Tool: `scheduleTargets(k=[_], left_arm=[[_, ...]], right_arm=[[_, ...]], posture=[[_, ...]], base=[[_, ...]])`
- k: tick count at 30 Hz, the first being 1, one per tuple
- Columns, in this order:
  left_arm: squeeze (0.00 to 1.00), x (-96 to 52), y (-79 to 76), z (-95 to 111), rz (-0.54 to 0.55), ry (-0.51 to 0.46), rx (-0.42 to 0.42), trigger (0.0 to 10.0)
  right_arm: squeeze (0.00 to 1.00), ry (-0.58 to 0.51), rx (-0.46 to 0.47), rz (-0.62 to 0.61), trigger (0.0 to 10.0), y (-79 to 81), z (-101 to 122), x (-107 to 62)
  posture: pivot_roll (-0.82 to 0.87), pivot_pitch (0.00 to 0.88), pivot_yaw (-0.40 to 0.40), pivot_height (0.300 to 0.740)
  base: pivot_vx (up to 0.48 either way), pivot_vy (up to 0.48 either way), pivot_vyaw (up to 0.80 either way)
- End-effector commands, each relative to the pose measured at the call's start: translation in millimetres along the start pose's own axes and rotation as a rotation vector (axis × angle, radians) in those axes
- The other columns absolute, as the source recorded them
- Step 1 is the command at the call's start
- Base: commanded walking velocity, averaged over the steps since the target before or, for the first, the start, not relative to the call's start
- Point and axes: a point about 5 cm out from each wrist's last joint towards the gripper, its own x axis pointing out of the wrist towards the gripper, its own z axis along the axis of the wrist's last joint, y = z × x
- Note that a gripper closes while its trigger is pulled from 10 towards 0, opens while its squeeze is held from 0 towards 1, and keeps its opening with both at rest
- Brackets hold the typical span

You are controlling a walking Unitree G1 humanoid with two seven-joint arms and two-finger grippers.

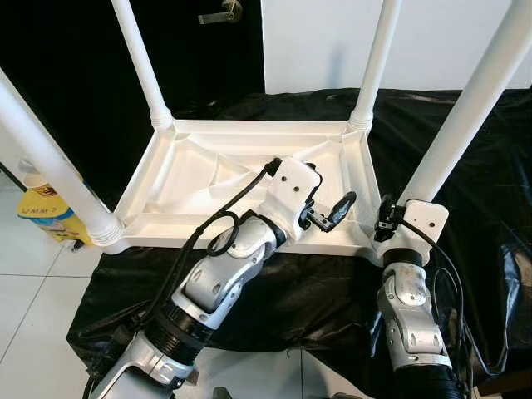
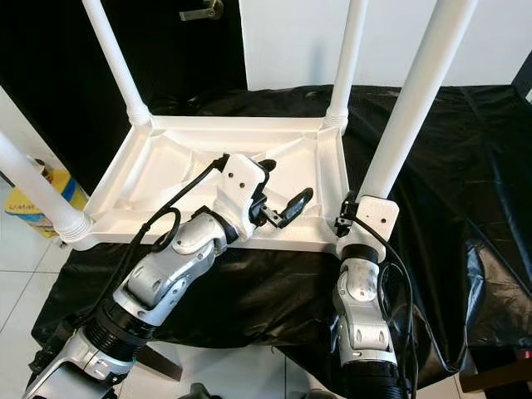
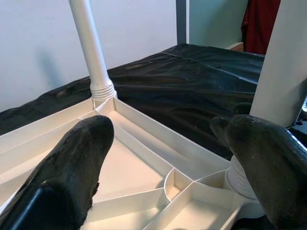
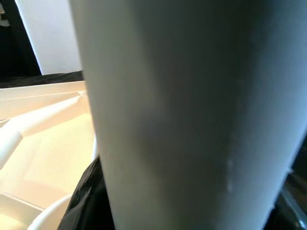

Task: Building children table

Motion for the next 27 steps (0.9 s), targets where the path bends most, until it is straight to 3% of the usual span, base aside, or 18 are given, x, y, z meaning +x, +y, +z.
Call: scheduleTargets(k=[1, 2, 13, 14, 18, 20, 27], left_arm=[[0.0, 0.8, -7.1, 1, -0.159, -0.004, 0.016, 10.0], [0.0, 0.8, -6.8, 2, -0.157, -0.004, 0.016, 10.0], [0.0, 1.0, -8.5, 2, -0.165, -0.01, 0.011, 10.0], [0.0, 1.1, -10.0, 2, -0.171, -0.011, 0.008, 10.0], [0.0, 1.1, -11.3, 1, -0.176, -0.012, 0.006, 10.0], [0.0, 0.7, -14.6, 1, -0.193, -0.013, 0.0, 10.0], [0.0, -0.2, -17.1, 0, -0.211, -0.012, -0.006, 10.0]], right_arm=[[0.42, 0.038, 0.054, 0.032, 10.0, 0.2, -9, -4.5], [1.0, 0.017, 0.069, 0.055, 10.0, 0.7, -5, -3.6], [1.0, -0.042, 0.036, 0.174, 10.0, -3.6, 5, 0.7], [0.0, -0.036, 0.049, 0.212, 10.0, -6.2, 6, -0.1], [0.0, -0.033, 0.059, 0.245, 10.0, -8.0, 7, -0.8], [0.0, -0.025, 0.058, 0.328, 10.0, -13.9, 8, -2.4], [0.0, 0.0, 0.029, 0.452, 10.0, -22.8, 6, -1.9]], posture=[[-0.06, 0.033, 0.03, 0.74], [-0.06, 0.033, 0.03, 0.74], [-0.07, 0.021, 0.027, 0.74], [-0.07, 0.019, 0.026, 0.74], [-0.07, 0.018, 0.027, 0.74], [-0.08, 0.018, 0.028, 0.74], [-0.09, 0.013, 0.03, 0.74]], base=[[0.0, 0.0, 0.0], [0.0, 0.0, 0.0], [0.0, 0.0, 0.0], [0.0, 0.0, 0.0], [0.0, 0.0, 0.0], [0.0, 0.0, 0.0], [0.0, 0.0, 0.0]])
